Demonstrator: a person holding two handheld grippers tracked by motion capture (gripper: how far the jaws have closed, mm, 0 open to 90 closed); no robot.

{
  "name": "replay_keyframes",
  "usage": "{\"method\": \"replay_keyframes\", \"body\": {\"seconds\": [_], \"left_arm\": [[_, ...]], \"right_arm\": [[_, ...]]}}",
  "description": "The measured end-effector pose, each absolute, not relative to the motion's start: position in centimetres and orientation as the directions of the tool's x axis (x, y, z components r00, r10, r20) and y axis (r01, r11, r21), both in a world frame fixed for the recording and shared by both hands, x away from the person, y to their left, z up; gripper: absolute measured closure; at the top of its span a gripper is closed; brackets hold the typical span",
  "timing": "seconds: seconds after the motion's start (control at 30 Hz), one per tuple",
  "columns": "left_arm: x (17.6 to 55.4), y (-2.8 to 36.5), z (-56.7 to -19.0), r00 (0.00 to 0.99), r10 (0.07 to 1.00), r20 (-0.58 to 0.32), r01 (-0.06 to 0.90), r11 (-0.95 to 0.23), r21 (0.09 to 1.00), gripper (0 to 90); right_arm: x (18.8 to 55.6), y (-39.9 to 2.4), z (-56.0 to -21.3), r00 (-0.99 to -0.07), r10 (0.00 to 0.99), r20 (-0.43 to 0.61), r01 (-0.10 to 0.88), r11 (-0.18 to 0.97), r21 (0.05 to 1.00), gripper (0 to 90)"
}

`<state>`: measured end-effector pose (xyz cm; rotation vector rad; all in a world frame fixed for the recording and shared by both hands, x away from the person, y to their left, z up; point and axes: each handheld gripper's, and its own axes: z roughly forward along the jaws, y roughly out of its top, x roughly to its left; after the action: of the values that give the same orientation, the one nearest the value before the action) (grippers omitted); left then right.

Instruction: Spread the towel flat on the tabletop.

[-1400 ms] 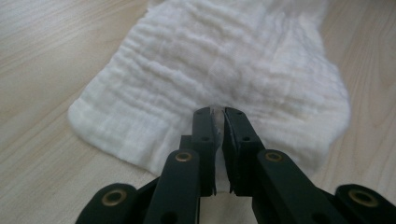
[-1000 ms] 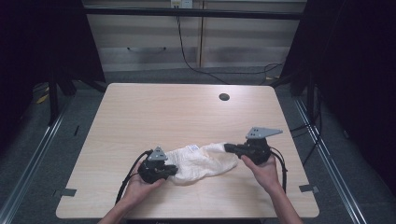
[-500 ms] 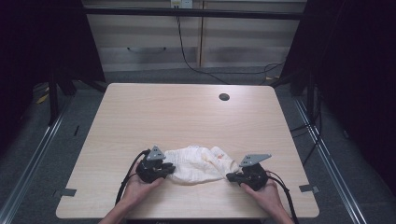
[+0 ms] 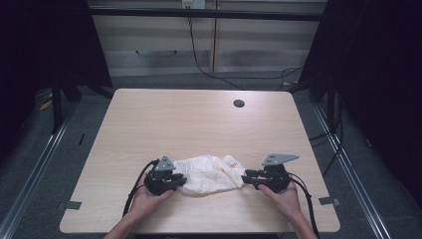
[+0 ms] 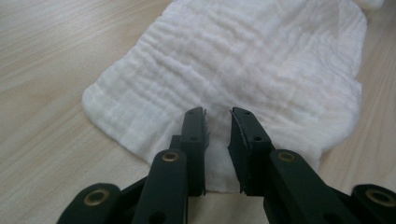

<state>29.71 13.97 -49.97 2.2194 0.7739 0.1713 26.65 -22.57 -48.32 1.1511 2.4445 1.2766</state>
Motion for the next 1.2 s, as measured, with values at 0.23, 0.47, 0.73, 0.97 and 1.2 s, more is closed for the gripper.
{"method": "replay_keyframes", "body": {"seconds": [0.23,0.47,0.73,0.97,1.2], "left_arm": [[29.6,13.9,-50.0,0.804,0.583,-0.118,0.477,-0.513,0.714,74.2],[29.6,13.9,-50.0,0.807,0.58,-0.113,0.473,-0.519,0.712,74.1],[29.6,14.0,-50.0,0.806,0.58,-0.116,0.475,-0.517,0.712,73.9],[29.7,14.1,-50.1,0.802,0.582,-0.135,0.487,-0.505,0.713,73.4],[29.7,14.1,-50.1,0.807,0.574,-0.135,0.482,-0.51,0.713,72.3]], "right_arm": [[27.4,-21.7,-50.1,-0.7,0.683,0.21,0.59,0.387,0.709,60.0],[27.0,-21.2,-50.2,-0.715,0.672,0.192,0.572,0.406,0.713,65.1],[26.4,-21.3,-49.4,-0.724,0.669,0.166,0.535,0.393,0.748,84.2],[26.3,-22.0,-47.6,-0.703,0.694,0.154,0.511,0.343,0.788,86.8],[27.7,-22.6,-43.6,-0.697,0.702,0.145,0.446,0.267,0.855,87.1]]}}
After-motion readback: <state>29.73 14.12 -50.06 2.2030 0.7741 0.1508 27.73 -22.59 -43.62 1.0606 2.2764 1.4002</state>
